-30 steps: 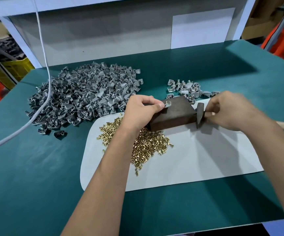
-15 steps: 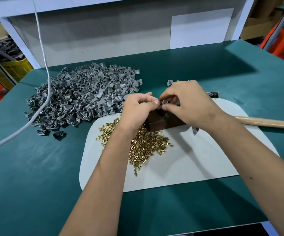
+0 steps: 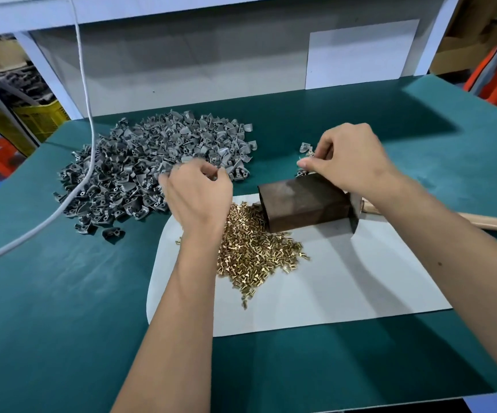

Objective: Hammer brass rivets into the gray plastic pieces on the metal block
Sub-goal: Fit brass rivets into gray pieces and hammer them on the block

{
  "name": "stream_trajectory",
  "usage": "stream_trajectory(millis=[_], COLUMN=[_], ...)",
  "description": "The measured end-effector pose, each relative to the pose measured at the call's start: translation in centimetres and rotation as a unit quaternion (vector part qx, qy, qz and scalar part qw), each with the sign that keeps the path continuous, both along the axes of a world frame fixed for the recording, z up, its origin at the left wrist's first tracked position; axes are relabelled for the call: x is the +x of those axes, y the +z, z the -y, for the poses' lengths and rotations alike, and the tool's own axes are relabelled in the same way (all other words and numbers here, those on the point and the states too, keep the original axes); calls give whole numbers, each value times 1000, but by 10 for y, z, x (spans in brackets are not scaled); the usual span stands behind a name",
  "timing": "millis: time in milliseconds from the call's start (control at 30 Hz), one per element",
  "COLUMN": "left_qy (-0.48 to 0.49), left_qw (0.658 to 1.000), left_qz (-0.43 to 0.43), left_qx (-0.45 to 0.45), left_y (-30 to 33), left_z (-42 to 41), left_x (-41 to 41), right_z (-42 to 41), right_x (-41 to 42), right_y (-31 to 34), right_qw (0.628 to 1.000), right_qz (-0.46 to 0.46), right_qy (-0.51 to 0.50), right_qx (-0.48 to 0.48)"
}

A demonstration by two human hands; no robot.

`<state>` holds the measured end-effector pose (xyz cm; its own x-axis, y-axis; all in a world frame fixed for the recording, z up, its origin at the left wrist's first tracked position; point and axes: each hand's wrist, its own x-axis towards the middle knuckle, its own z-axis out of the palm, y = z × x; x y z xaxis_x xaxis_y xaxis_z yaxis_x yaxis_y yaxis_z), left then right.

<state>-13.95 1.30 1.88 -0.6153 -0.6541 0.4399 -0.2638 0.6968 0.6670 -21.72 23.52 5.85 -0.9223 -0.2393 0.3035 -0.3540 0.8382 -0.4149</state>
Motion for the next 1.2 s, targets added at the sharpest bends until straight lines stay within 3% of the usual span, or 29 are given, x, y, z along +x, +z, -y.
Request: stream_trajectory(millis=[133, 200, 400, 500, 633, 733, 900, 1000, 1200], left_qy=[-10, -34, -68, -88, -121, -117, -77, -65, -69], left_qw=[992, 988, 987, 978, 925, 844, 738, 719, 715], left_qz=[126, 146, 127, 97, 9, -112, -275, -305, -311], left_qx=[9, 36, 68, 164, 359, 511, 611, 621, 622], left_y=[-5, -6, -5, 3, 11, 16, 19, 18, 15], left_z=[12, 11, 24, 34, 47, 60, 79, 80, 74], left_x=[2, 2, 4, 8, 14, 18, 21, 20, 18], right_z=[2, 10, 65, 87, 107, 118, 136, 143, 146], right_x=[-9, -1, 60, 79, 91, 99, 113, 119, 123], right_y=[9, 14, 19, 12, 5, -1, -12, -15, -16], right_qw=[998, 999, 973, 957, 943, 931, 921, 911, 898], right_qz=[25, 13, 10, 2, 21, 44, 63, 78, 105], right_qy=[-55, -34, 219, 278, 316, 342, 368, 390, 413], right_qx=[-12, -34, 66, 77, 99, 117, 112, 109, 113])
